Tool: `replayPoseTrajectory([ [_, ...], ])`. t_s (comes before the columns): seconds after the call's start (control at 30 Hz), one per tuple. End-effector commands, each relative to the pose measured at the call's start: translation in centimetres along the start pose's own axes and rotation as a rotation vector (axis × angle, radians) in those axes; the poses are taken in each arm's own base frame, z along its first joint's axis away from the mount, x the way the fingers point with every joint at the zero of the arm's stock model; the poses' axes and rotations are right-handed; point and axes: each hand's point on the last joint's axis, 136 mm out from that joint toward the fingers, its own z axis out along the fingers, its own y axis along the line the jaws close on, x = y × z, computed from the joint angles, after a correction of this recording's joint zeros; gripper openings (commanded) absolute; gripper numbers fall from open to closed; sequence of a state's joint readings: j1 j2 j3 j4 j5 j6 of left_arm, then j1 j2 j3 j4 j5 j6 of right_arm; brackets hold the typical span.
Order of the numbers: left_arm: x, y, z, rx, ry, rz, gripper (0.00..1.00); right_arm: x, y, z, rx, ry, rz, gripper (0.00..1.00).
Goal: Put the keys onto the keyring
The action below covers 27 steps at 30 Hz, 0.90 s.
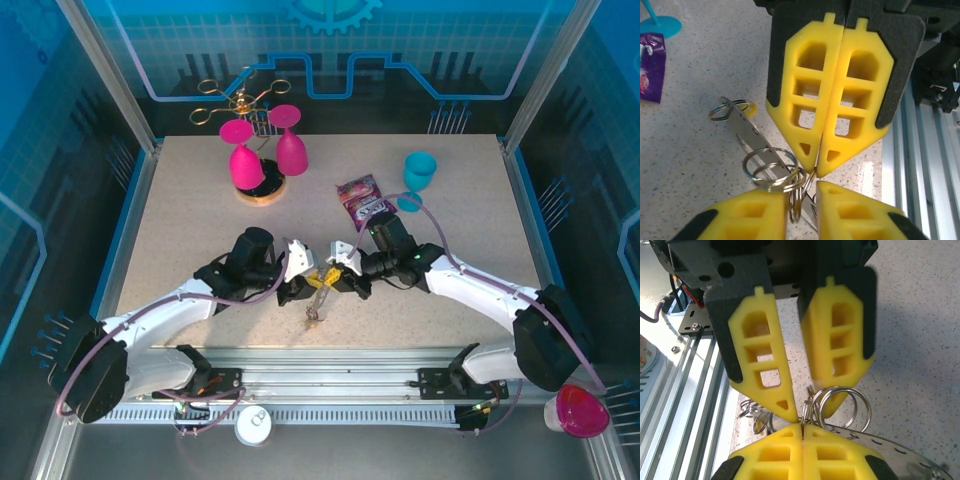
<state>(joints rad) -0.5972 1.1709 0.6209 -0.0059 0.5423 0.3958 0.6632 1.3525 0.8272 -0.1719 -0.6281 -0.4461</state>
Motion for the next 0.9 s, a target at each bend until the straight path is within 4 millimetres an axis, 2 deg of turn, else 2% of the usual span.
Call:
replayPoseTrajectory([
  [0.0, -1.8, -0.1, 0.0, 0.033, -0.057, 0.053, 0.12, -1.8, 0.0, 0.3, -0.010, -0.035, -0.034, 0.00],
  [0.07, -1.7, -0.2, 0.1, 0.040, -0.056, 0.050, 0.02, -1.7, -0.1, 0.5, -0.007, -0.035, -0.028, 0.00],
  [0.1, -1.7, -0.2, 0.1, 0.040, -0.054, 0.052, 0.00, -1.7, -0.2, 0.5, -0.003, -0.033, -0.027, 0.00],
  [0.23, -1.6, 0.1, -0.2, 0.009, -0.055, 0.077, 0.00, -1.0, -0.5, 0.3, 0.034, -0.006, -0.049, 0.00],
  [0.3, -1.8, 0.3, -0.5, -0.014, -0.061, 0.099, 0.00, -0.2, -0.4, 0.0, 0.057, 0.010, -0.087, 0.11],
  [0.43, -2.3, 0.2, -0.8, -0.029, -0.079, 0.143, 0.00, 1.0, -0.1, -0.1, 0.086, 0.044, -0.155, 0.20],
  [0.87, -2.2, -0.9, -0.5, 0.023, -0.081, 0.175, 0.00, -0.9, -0.3, 0.8, 0.082, -0.023, -0.158, 0.22],
])
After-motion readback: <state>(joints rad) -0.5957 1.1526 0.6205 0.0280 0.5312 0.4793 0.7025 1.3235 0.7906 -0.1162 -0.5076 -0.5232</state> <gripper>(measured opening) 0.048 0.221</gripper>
